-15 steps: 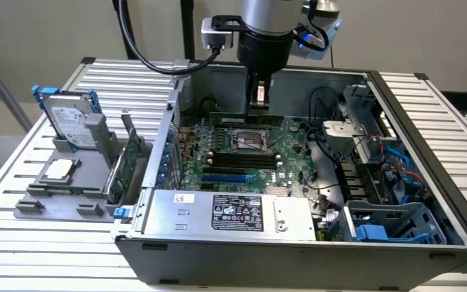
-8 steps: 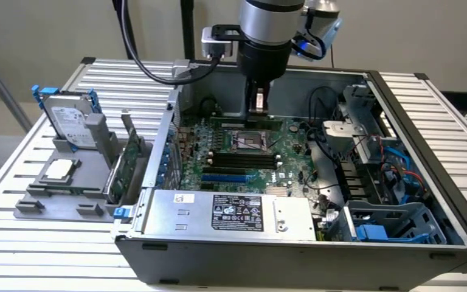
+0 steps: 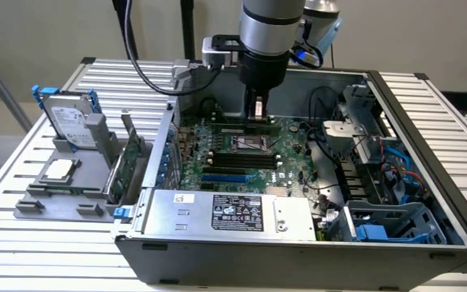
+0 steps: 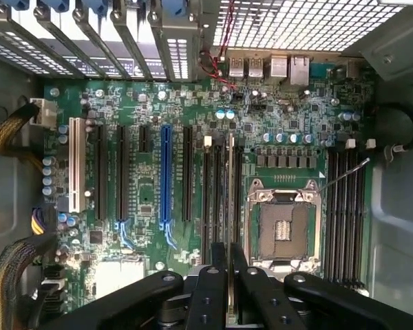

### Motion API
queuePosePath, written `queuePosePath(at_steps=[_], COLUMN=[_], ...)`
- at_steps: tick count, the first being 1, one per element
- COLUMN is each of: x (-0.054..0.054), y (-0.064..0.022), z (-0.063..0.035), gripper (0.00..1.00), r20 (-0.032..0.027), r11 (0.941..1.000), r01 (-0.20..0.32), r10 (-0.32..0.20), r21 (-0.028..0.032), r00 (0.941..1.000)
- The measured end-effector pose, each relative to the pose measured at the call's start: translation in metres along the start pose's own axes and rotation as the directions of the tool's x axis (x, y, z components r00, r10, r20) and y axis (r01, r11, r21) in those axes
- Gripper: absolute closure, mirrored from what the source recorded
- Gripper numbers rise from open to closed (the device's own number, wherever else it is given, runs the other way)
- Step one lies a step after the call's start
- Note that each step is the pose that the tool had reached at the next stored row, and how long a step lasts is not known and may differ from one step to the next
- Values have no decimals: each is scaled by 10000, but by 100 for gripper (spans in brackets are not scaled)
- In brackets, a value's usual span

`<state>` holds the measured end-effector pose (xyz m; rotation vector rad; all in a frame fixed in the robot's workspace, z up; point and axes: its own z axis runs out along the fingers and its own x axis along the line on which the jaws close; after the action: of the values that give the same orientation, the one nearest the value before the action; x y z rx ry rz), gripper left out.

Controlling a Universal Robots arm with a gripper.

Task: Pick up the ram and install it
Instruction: 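Insert the ram into the slot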

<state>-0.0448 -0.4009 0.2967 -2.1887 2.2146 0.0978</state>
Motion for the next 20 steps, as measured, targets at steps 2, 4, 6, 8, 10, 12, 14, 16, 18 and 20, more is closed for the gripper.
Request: queuePosePath(at_steps=[2,4,6,8,10,12,14,16,18,20], x=[2,5,8,10,12,15,17,22,27,32], y=[-8,-21,-30,-39,-46,-52,-56,-60,-61,-63], z=[36,83,119,155,191,227,264,300,336,373], gripper=[100,100,100,100,100,100,100,100,100,100], r20=[0,0,-1,0,0,-2,1,-2,-1,0], r11=[10000,10000,10000,10000,10000,10000,10000,10000,10000,10000], r01=[1,1,0,1,0,0,0,1,0,0], r10=[-1,-1,0,-1,0,0,0,-1,0,0], r21=[-1,-1,-1,0,0,-1,0,-1,0,0], r00=[10000,10000,10000,10000,10000,10000,10000,10000,10000,10000])
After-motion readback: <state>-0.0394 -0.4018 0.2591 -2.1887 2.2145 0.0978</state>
